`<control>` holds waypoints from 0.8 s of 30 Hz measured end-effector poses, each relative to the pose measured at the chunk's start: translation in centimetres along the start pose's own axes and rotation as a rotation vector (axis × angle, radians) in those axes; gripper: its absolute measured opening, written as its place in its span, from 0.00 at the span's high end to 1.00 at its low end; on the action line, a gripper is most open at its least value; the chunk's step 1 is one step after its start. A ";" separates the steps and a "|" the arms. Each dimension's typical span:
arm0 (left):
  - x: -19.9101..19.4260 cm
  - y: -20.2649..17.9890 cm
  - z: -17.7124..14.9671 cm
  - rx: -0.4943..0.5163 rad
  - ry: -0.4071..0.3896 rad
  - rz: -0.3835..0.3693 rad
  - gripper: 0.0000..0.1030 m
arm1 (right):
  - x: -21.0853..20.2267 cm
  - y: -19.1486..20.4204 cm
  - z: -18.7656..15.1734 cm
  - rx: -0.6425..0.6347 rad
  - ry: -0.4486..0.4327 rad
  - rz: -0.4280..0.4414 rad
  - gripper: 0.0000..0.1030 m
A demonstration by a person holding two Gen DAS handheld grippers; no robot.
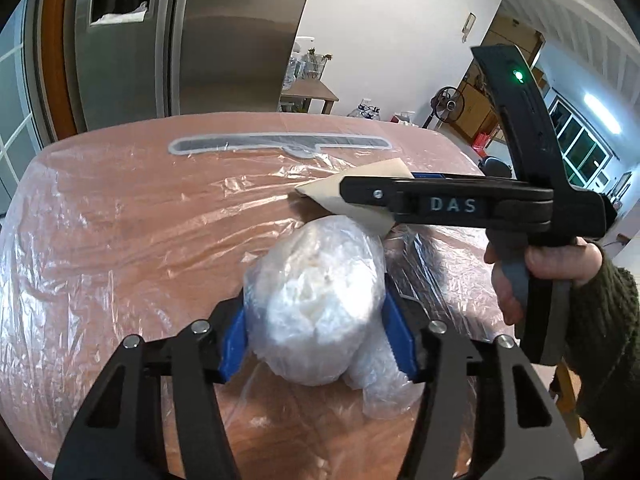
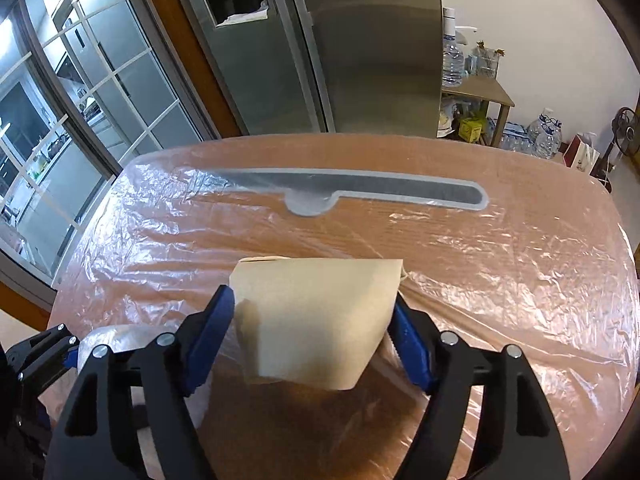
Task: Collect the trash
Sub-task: 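Grasp the clear plastic bag with the left gripper while right grasps the second paper cone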
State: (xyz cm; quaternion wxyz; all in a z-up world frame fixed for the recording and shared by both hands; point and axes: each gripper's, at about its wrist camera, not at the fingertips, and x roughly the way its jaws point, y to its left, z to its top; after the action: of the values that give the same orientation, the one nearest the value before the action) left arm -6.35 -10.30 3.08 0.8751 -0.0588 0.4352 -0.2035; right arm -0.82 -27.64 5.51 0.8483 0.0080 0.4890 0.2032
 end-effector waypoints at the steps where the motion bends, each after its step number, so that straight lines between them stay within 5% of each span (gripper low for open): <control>1: 0.0 0.1 -0.1 -0.001 0.001 -0.001 0.43 | 0.0 0.1 -0.1 -0.011 0.003 -0.002 0.25; 3: -0.2 0.2 -0.4 0.003 0.003 -0.001 0.43 | 0.4 0.5 -0.1 -0.037 0.018 -0.019 0.07; 9: -0.3 0.6 -0.5 0.014 0.000 0.013 0.43 | 1.8 1.6 -0.3 -0.094 0.022 -0.067 0.06; 12: -0.4 0.8 -0.7 0.015 -0.001 0.018 0.43 | 2.3 1.8 -0.1 -0.107 0.034 -0.071 0.20; 24: -1.3 0.9 -0.8 0.008 -0.013 -0.004 0.47 | -0.7 0.5 -1.1 -0.045 -0.009 0.004 0.39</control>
State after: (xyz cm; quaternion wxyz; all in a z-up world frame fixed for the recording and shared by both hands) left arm -7.38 -8.89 3.32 0.8776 -0.0576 0.4287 -0.2066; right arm -2.26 -27.62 5.65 0.8499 -0.0092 0.4805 0.2160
